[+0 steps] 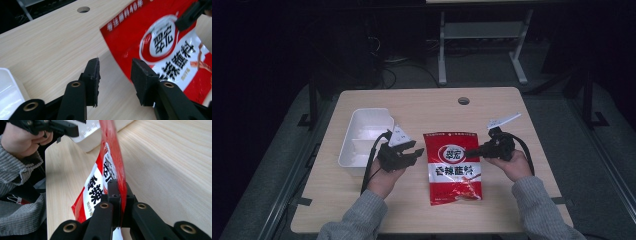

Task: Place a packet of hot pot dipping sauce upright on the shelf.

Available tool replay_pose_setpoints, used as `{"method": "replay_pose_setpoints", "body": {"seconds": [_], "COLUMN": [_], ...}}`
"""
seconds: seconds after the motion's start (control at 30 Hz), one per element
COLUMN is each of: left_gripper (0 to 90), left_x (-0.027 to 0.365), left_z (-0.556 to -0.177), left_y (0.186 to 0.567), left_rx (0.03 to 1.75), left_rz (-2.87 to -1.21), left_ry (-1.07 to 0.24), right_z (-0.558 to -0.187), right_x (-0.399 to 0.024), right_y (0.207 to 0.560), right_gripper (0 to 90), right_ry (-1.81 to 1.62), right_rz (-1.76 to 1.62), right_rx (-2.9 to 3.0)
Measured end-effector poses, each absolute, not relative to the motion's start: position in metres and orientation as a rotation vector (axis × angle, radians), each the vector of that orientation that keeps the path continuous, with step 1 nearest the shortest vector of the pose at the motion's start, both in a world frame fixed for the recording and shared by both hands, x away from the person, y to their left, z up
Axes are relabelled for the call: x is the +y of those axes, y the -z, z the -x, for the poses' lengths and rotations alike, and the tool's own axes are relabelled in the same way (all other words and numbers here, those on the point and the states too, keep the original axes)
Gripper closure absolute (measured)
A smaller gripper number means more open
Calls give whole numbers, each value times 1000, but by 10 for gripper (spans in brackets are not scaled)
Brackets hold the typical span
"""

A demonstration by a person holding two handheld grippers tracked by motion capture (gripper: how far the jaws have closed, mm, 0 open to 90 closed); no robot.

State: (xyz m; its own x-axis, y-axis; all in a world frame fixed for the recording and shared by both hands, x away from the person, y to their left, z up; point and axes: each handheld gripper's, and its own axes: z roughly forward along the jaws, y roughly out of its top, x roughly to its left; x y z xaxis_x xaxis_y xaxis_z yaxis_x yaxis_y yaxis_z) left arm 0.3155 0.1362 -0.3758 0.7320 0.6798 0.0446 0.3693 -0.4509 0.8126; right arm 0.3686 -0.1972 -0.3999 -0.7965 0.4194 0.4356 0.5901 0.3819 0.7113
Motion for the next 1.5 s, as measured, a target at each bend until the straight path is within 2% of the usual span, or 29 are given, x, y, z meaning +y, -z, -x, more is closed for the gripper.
{"method": "replay_pose_setpoints", "body": {"seconds": [0.33, 0.63, 0.97, 1.5], "left_gripper": [511, 431, 413, 384], "left_x": [149, 162, 181, 209], "left_z": [-291, -272, -257, -242], "left_y": [382, 394, 403, 424], "left_rx": [741, 714, 714, 737], "left_rz": [-2103, -2117, -2144, -2199], "left_ry": [-478, -473, -474, -467], "right_z": [-349, -339, -342, -358], "right_x": [-198, -178, -153, -97], "right_y": [368, 341, 319, 308], "right_gripper": [898, 899, 900, 900], "right_ry": [1455, 1520, 1629, 1697], "right_rz": [932, 898, 930, 926], "right_rx": [-2463, -2450, -2388, -2365]}}
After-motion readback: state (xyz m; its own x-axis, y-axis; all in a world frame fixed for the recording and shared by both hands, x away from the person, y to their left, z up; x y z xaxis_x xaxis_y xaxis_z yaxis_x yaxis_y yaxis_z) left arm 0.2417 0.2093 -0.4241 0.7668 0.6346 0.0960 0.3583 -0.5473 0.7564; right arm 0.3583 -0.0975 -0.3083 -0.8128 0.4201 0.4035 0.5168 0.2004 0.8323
